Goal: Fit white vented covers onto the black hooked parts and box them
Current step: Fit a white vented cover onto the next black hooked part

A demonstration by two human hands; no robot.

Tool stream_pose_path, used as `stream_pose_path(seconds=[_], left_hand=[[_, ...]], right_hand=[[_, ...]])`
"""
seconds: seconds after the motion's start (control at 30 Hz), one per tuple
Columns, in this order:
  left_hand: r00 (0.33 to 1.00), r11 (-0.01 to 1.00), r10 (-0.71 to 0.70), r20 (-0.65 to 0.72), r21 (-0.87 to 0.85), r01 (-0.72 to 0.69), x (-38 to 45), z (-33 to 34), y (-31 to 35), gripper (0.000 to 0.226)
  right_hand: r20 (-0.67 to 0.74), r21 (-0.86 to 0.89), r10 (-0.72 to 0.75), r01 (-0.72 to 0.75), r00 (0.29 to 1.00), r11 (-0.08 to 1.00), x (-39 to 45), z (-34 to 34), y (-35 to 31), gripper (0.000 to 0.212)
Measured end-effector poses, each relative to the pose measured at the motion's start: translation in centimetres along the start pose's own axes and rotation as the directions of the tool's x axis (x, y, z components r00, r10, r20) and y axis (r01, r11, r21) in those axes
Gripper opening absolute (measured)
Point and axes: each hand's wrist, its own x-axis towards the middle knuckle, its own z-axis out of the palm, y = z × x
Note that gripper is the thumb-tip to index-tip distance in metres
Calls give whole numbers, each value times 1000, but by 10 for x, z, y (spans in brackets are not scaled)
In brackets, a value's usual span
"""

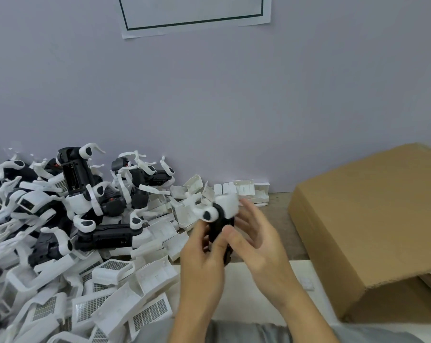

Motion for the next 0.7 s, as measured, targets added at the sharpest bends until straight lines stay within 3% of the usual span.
stream_pose_path(seconds=[0.1, 0.2, 0.33, 0.43, 0.57, 0.7], left_hand=[[991, 974, 28, 129, 220, -57, -4, 6, -5, 29], [986, 934, 56, 156, 341, -107, -5, 6, -7, 33], [982, 938, 39, 183, 333, -99, -5, 6, -4, 34], [977, 937, 31, 211, 334, -102, -5, 8, -2, 31], [987, 956, 21, 161, 285, -67, -6, 7, -3, 42], [999, 984, 8, -38, 179, -1, -1, 7, -5, 19]], right_hand=[[-128, 113, 37, -23, 991, 993, 4, 0, -2, 51], [-225, 127, 38, -9, 974, 992, 5, -3, -1, 33], [-242, 182, 7, 38, 970, 983, 6, -4, -2, 28], [-344, 66, -50, 78, 938, 995, 5, 1, 0, 17], [-402, -133, -143, 97, 904, 986, 4, 12, 0, 25], [-193, -80, -104, 90, 976, 993, 4, 10, 4, 63]])
